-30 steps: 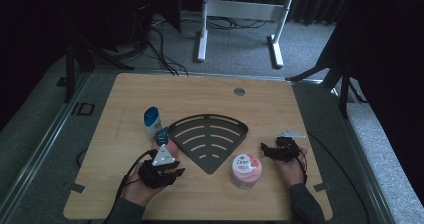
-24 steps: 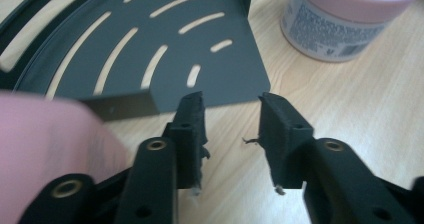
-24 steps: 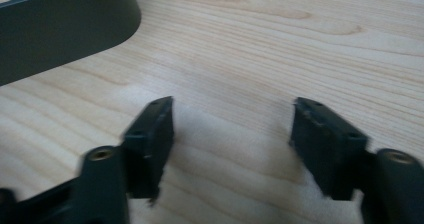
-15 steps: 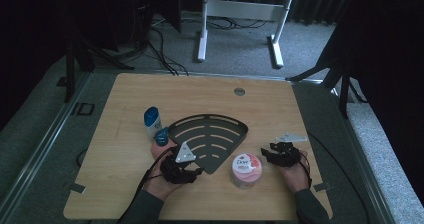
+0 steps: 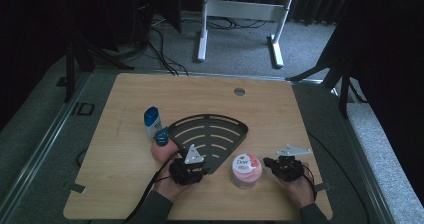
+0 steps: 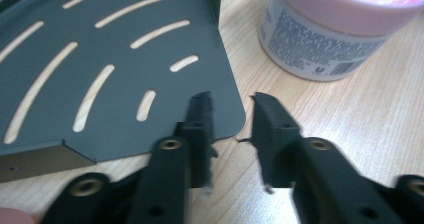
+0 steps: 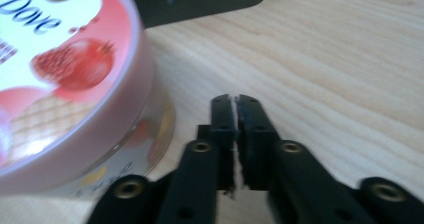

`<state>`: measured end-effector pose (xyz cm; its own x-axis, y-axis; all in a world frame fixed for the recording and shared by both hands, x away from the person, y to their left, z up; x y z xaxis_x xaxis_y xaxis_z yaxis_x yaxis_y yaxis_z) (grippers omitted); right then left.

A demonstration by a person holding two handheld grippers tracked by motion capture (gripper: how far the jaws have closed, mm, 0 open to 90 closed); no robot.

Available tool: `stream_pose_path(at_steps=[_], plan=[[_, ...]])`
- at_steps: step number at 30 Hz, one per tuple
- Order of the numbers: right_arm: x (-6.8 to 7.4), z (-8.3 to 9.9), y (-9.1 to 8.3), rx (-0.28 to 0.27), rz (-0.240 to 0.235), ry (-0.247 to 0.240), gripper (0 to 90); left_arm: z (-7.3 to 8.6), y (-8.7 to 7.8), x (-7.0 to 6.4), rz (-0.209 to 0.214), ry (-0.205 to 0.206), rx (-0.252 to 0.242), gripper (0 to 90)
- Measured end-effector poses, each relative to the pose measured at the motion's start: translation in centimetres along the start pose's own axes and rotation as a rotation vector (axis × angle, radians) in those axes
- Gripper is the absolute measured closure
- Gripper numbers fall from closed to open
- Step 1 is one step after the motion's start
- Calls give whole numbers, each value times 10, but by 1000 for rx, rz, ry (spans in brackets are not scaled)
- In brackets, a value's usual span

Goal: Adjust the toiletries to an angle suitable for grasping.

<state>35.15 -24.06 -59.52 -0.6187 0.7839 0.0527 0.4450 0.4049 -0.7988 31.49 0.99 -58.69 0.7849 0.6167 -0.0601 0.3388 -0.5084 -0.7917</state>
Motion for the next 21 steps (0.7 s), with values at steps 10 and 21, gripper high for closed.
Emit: stream_pose_path(at_steps=[10, 21], plan=[[15, 0, 3, -10, -61, -18, 899, 2, 9, -5, 12, 8, 32, 894], [30, -2, 5, -5, -115, -58, 900, 3, 11, -11, 32, 40, 41, 887]])
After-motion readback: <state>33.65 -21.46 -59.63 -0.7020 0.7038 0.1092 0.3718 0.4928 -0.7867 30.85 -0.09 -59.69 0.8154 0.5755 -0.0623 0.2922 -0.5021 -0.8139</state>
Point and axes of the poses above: each handheld gripper's, and its own axes: y roughly forward along the jaws, z roughly out of its underside, x roughly to its left, the point moved 9 cm from there along y, roughly forward along the jaws, and after that the axes turned 8 degrees about x, right-handed, at the moved point
